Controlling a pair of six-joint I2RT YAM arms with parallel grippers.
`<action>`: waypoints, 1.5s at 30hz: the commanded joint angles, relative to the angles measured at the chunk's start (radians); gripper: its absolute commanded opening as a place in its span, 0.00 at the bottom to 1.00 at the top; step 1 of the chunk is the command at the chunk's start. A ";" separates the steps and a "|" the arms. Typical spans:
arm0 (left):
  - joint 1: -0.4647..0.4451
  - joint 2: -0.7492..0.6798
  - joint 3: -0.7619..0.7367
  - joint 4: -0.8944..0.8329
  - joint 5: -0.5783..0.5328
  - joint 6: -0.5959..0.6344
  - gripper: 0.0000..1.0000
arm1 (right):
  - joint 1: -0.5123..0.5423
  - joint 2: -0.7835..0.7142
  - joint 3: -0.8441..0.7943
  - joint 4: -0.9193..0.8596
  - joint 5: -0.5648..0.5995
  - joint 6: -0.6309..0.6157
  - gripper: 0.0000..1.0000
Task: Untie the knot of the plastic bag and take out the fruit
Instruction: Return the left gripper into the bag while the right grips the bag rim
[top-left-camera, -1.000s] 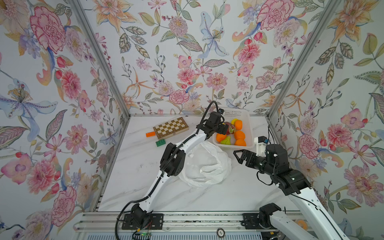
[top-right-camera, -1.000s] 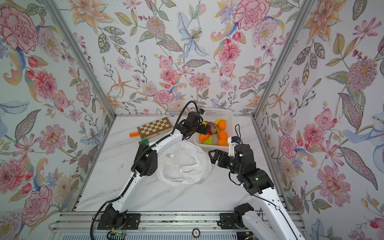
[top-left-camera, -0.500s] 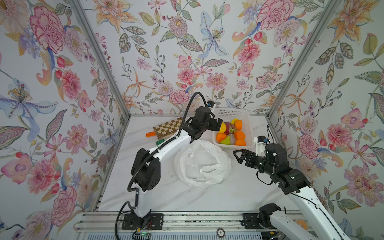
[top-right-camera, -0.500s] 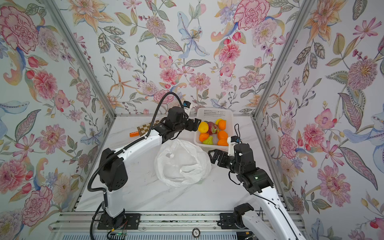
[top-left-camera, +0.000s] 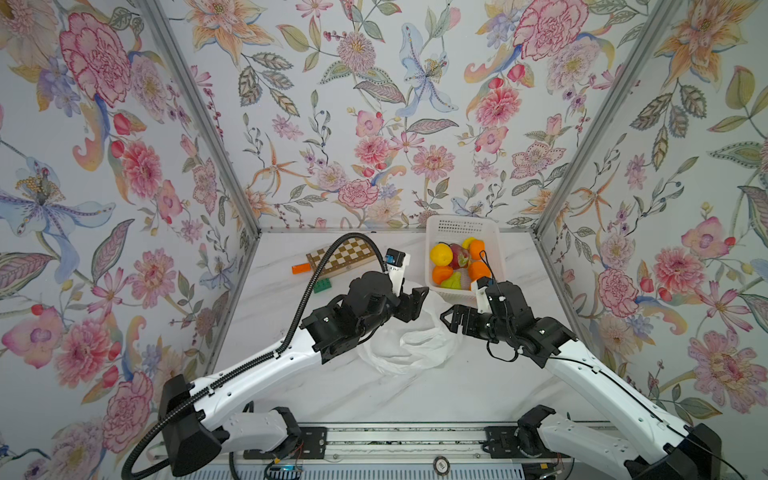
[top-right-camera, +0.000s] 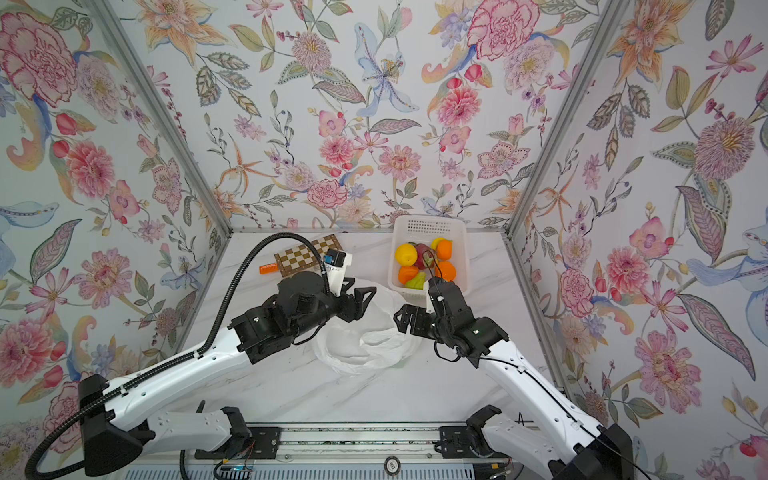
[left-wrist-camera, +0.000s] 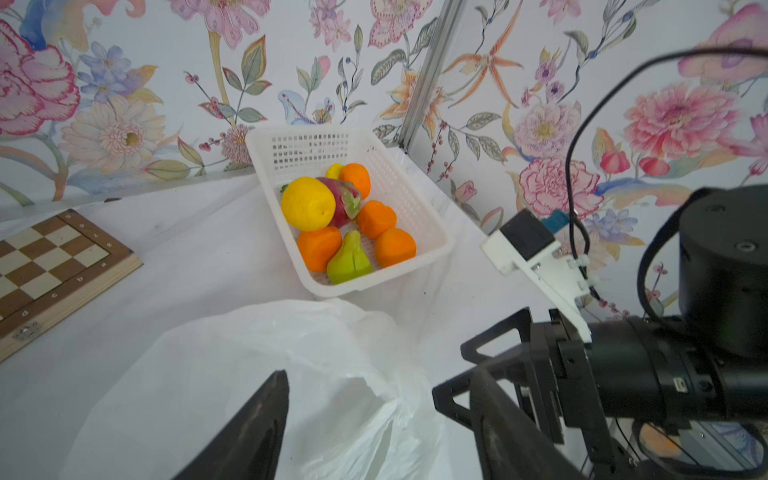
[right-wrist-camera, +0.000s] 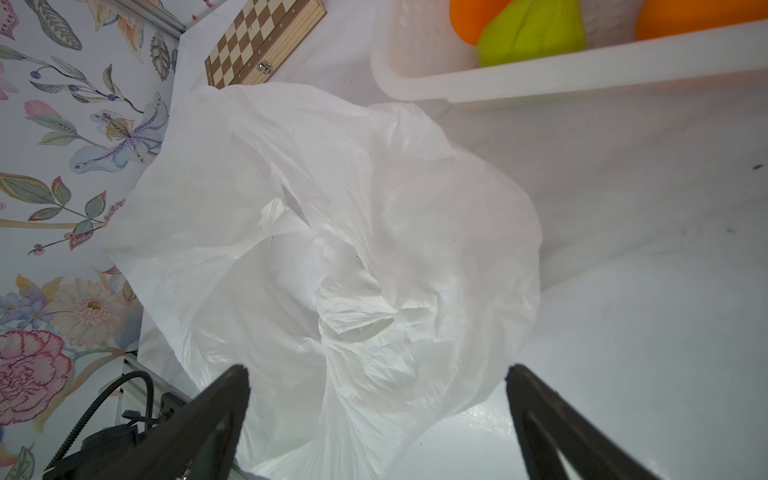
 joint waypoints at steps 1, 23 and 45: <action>-0.039 -0.031 -0.056 -0.097 -0.102 -0.065 0.69 | 0.044 0.014 -0.047 0.058 0.039 0.038 0.97; -0.075 0.023 -0.251 0.013 -0.111 -0.106 0.68 | 0.063 0.084 -0.381 0.254 0.032 0.043 0.25; -0.044 0.182 -0.284 0.163 -0.023 -0.164 0.52 | 0.076 -0.093 -0.247 0.109 0.003 0.161 0.56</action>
